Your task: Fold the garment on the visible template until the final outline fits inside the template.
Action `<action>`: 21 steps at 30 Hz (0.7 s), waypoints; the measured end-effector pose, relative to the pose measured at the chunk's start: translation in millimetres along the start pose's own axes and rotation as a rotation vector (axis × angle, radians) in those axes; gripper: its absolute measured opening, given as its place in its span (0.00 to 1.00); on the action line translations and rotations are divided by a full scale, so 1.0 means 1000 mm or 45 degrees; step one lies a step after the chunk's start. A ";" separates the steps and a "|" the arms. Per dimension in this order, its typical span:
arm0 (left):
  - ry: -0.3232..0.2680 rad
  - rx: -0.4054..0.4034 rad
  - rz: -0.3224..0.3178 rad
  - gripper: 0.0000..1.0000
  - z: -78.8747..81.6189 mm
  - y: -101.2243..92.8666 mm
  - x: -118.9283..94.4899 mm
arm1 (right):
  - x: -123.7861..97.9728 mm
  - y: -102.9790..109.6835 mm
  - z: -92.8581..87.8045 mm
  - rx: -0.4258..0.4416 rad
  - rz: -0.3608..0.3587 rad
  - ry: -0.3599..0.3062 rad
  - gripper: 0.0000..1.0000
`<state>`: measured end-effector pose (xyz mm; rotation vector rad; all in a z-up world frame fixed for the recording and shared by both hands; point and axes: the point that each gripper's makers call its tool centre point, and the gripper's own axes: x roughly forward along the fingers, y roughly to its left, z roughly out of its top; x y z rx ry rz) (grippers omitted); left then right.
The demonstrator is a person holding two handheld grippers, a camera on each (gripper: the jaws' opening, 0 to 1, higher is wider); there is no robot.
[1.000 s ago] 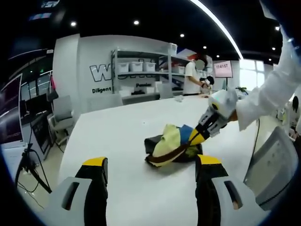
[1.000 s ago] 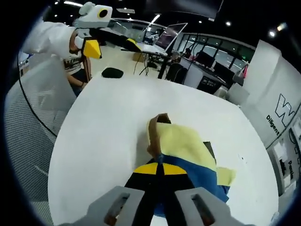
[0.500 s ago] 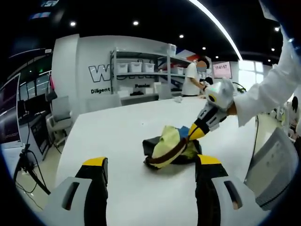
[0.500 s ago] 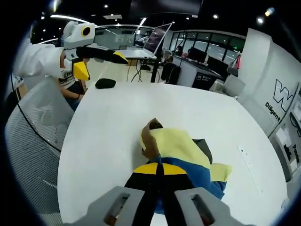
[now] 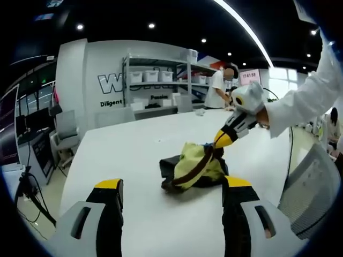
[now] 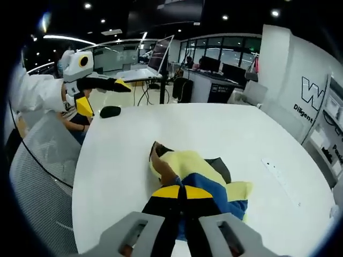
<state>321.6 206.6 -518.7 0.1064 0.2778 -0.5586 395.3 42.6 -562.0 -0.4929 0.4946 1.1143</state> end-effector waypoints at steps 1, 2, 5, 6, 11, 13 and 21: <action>0.002 0.003 -0.005 0.71 0.000 -0.001 0.001 | -0.001 0.000 0.001 0.000 -0.002 -0.002 0.00; 0.003 0.004 -0.009 0.71 0.000 -0.002 0.003 | -0.002 -0.001 0.002 -0.001 -0.007 -0.005 0.00; 0.023 0.020 -0.032 0.71 -0.005 -0.003 0.008 | -0.008 -0.006 0.008 0.002 -0.025 -0.021 0.00; 0.032 0.029 -0.043 0.71 -0.006 -0.003 0.011 | -0.010 -0.009 0.010 0.004 -0.034 -0.025 0.00; 0.051 0.050 -0.075 0.70 -0.008 -0.005 0.021 | -0.020 -0.019 0.016 0.012 -0.064 -0.041 0.00; 0.054 0.061 -0.095 0.70 -0.007 -0.007 0.025 | -0.023 -0.023 0.017 0.010 -0.075 -0.040 0.00; 0.071 0.104 -0.140 0.67 -0.008 -0.003 0.038 | -0.031 -0.029 0.018 0.003 -0.097 -0.035 0.00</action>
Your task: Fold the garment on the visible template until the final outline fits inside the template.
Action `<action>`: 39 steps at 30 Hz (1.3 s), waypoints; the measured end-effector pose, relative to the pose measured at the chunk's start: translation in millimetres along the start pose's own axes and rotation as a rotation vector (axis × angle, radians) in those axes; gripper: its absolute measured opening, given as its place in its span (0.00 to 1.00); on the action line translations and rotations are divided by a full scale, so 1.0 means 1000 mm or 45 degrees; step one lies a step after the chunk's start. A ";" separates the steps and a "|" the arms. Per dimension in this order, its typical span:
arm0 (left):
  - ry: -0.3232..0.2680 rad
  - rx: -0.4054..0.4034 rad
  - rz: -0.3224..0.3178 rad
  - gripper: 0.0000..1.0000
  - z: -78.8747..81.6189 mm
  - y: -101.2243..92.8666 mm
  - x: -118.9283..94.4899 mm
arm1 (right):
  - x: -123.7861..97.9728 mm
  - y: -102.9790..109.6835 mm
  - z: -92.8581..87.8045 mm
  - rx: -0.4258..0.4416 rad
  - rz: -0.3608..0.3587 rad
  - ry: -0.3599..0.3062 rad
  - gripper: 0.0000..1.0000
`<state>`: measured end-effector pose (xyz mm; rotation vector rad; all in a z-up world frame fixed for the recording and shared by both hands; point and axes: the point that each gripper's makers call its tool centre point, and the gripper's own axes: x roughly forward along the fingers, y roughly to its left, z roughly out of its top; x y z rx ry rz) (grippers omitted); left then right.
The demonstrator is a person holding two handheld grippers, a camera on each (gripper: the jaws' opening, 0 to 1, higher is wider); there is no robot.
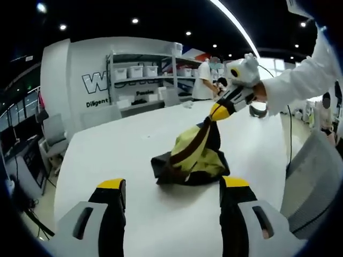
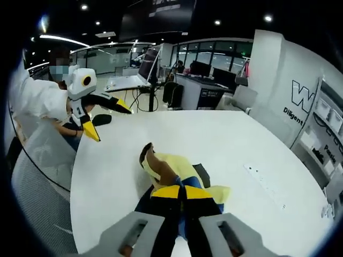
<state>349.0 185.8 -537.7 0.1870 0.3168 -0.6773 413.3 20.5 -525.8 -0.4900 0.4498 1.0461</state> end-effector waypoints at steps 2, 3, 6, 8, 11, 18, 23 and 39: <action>0.022 0.019 -0.019 0.66 -0.004 0.002 0.005 | -0.003 -0.001 0.000 -0.004 -0.001 0.001 0.00; 0.033 0.033 -0.033 0.66 -0.007 0.005 0.010 | -0.004 -0.001 -0.001 -0.007 -0.002 0.004 0.00; 0.053 0.056 -0.062 0.64 -0.011 0.009 0.017 | -0.007 -0.002 -0.002 -0.011 -0.007 0.007 0.00; 0.078 0.083 -0.095 0.62 -0.016 0.010 0.023 | -0.009 -0.003 -0.003 -0.011 -0.012 0.010 0.00; 0.094 0.103 -0.137 0.62 -0.020 0.011 0.031 | -0.012 -0.005 -0.005 -0.007 -0.019 0.012 0.00; 0.112 0.117 -0.195 0.59 -0.022 0.016 0.042 | -0.017 -0.008 -0.011 0.007 -0.032 0.022 0.00; 0.150 0.170 -0.249 0.52 -0.028 0.015 0.051 | -0.020 -0.010 -0.013 0.017 -0.045 0.023 0.00; 0.206 0.396 -0.468 0.35 -0.017 0.002 0.077 | -0.029 -0.020 -0.023 0.040 -0.081 0.048 0.00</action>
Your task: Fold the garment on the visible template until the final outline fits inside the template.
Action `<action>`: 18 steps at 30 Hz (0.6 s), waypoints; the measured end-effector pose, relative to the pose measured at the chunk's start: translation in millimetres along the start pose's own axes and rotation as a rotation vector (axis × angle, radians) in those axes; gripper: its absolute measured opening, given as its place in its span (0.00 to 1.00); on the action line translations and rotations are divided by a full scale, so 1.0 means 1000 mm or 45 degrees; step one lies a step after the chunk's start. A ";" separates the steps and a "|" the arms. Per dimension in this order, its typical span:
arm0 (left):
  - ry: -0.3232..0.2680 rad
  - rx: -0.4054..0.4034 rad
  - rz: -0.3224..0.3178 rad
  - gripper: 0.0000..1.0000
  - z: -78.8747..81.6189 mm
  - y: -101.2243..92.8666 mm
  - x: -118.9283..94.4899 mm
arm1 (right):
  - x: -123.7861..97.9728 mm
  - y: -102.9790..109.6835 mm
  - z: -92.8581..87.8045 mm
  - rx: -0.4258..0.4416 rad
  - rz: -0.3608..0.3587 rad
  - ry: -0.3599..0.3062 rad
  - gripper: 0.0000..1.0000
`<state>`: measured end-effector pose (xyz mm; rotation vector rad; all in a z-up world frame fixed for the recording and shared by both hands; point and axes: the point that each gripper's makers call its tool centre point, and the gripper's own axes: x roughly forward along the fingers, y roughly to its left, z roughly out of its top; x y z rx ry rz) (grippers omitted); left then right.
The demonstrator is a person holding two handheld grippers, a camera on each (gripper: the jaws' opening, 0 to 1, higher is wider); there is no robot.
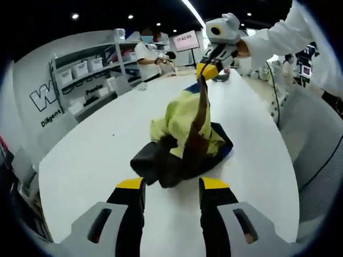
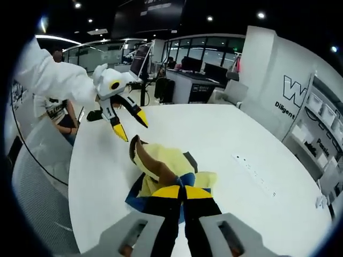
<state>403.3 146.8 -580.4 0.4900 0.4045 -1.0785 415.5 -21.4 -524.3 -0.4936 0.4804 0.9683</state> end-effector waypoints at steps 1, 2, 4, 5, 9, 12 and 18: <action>0.000 0.017 -0.019 0.35 0.001 -0.004 0.003 | 0.000 0.000 0.000 0.001 -0.001 0.000 0.00; 0.008 0.038 -0.037 0.34 0.001 -0.007 0.006 | 0.000 0.000 0.000 0.002 -0.001 0.001 0.00; 0.034 0.071 -0.065 0.32 -0.004 -0.012 0.011 | 0.000 0.000 0.000 0.001 -0.003 0.002 0.00; 0.043 0.096 -0.076 0.32 -0.006 -0.015 0.013 | 0.000 0.000 0.000 0.002 -0.005 0.002 0.00; 0.059 0.130 -0.085 0.30 -0.009 -0.019 0.020 | -0.002 -0.001 -0.001 0.003 -0.009 0.007 0.00; 0.045 0.139 -0.080 0.25 -0.006 -0.016 0.020 | -0.004 -0.001 -0.002 0.004 -0.015 0.011 0.00; 0.052 0.196 -0.124 0.17 -0.007 -0.023 0.024 | -0.005 -0.002 -0.002 0.011 -0.023 0.013 0.00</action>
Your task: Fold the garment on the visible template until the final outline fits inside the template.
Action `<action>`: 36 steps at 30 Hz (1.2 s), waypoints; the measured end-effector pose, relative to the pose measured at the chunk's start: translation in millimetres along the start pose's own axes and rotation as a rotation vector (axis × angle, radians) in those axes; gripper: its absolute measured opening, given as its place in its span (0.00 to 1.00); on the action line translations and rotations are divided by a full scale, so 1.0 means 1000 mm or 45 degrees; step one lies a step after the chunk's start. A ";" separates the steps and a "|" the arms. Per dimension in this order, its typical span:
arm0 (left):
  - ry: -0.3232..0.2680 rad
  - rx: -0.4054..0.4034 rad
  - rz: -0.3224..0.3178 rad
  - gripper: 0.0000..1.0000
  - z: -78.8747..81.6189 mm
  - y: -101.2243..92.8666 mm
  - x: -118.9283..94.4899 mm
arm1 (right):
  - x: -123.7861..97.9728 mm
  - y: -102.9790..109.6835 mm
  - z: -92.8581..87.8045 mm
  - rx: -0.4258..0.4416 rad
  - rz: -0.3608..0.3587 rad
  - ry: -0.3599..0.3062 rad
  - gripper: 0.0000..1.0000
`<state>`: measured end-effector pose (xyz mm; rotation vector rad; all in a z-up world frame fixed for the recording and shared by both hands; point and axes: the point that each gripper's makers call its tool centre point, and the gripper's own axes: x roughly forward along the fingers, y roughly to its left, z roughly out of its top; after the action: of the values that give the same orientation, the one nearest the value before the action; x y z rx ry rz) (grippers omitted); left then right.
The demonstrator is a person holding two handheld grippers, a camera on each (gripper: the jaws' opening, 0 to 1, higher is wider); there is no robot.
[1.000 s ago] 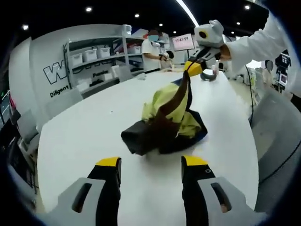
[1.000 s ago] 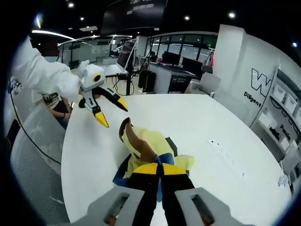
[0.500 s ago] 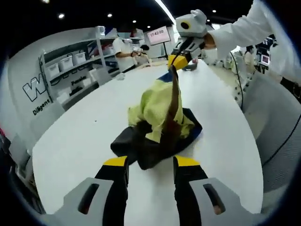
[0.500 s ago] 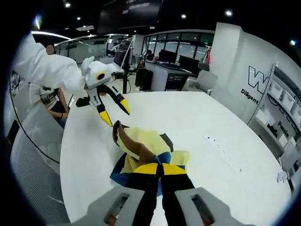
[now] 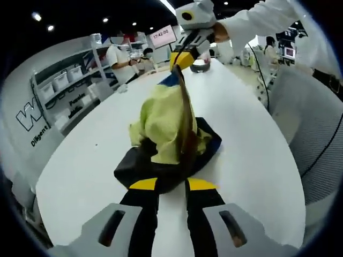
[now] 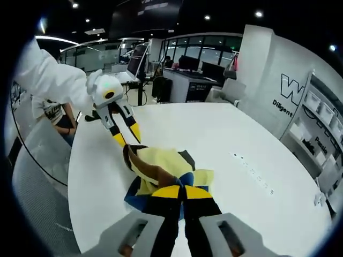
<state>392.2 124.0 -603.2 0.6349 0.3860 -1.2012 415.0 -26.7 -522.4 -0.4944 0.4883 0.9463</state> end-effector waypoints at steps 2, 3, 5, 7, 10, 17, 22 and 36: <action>0.007 0.045 -0.024 0.17 0.001 -0.005 0.004 | 0.000 0.000 0.001 -0.003 0.000 0.000 0.00; 0.014 0.063 -0.037 0.18 0.001 -0.008 0.007 | 0.000 0.000 0.001 -0.004 0.000 0.001 0.00; 0.043 0.110 -0.050 0.19 -0.001 -0.011 0.009 | 0.000 0.000 0.002 -0.004 0.001 0.001 0.00; 0.067 0.160 -0.061 0.19 -0.004 -0.013 0.014 | 0.000 0.000 0.002 -0.006 0.001 0.000 0.00; 0.106 0.238 -0.051 0.18 -0.005 -0.011 0.018 | 0.001 0.000 0.002 -0.007 0.003 0.001 0.00; 0.169 0.299 -0.052 0.07 -0.013 -0.005 0.019 | -0.001 -0.003 0.001 0.001 -0.003 -0.001 0.00; 0.146 0.212 -0.023 0.00 -0.007 0.002 0.015 | -0.001 -0.004 -0.002 0.010 -0.007 0.006 0.00; 0.056 -0.125 0.027 0.00 0.007 0.020 -0.007 | -0.006 -0.011 -0.025 0.059 -0.036 0.061 0.00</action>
<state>408.2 128.6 -588.8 0.5797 0.4710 -1.1426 416.8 -50.9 -535.9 -0.4815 0.5437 0.8955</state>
